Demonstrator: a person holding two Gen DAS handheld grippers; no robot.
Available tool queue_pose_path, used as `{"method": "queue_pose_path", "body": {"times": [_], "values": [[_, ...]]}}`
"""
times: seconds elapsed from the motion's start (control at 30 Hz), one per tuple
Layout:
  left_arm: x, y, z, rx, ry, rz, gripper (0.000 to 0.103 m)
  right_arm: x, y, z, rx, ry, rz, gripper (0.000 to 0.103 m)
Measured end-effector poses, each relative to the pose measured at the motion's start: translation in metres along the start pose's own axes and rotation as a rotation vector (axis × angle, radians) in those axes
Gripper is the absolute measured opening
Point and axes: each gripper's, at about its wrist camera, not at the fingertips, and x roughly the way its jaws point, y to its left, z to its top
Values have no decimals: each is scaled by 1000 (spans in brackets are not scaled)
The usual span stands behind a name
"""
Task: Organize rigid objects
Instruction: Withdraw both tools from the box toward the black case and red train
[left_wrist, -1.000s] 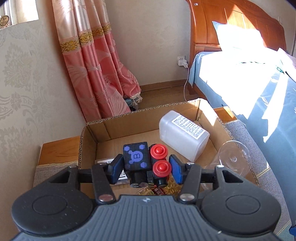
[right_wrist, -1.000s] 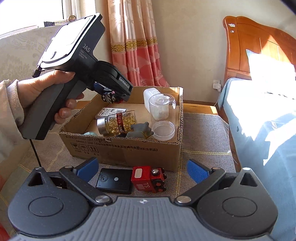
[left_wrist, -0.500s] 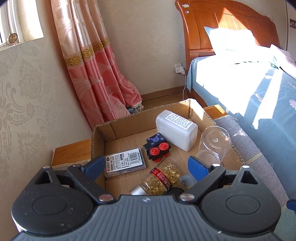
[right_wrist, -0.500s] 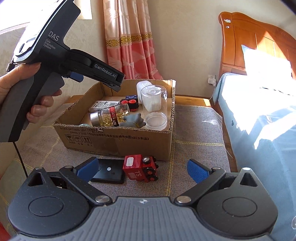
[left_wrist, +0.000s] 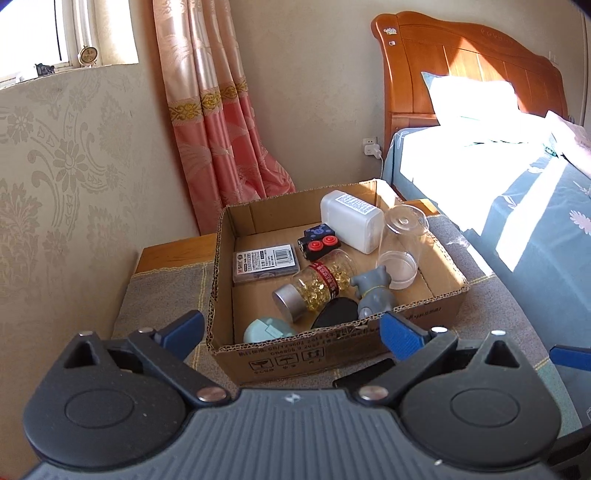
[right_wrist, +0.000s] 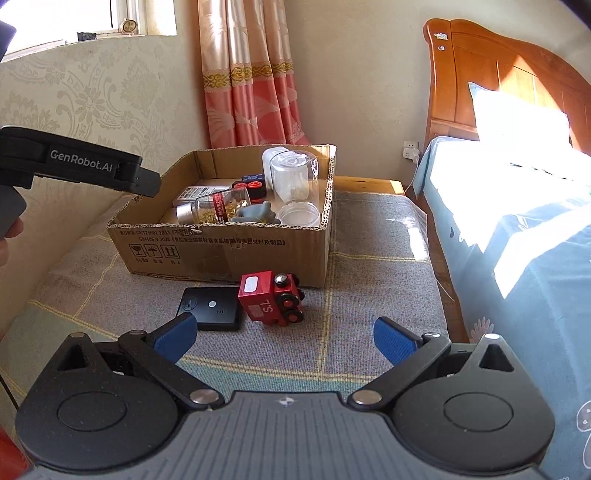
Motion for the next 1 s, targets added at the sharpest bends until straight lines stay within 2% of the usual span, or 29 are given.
{"method": "queue_pose_path", "body": {"times": [0.27, 0.4, 0.53, 0.8, 1.0], "values": [[5, -4, -52, -8, 68, 50, 101, 8, -10, -8, 35, 24, -13, 103], [18, -7, -73, -29, 130, 16, 101, 15, -12, -10, 45, 41, -25, 103], [27, -9, -82, -27, 160, -8, 101, 25, -13, -6, 47, 42, -36, 103], [37, -5, -85, -20, 160, 5, 101, 54, -17, 25, 50, -4, -66, 103], [41, 1, -87, -34, 169, -10, 101, 89, -16, 41, 43, 26, -77, 103]]}}
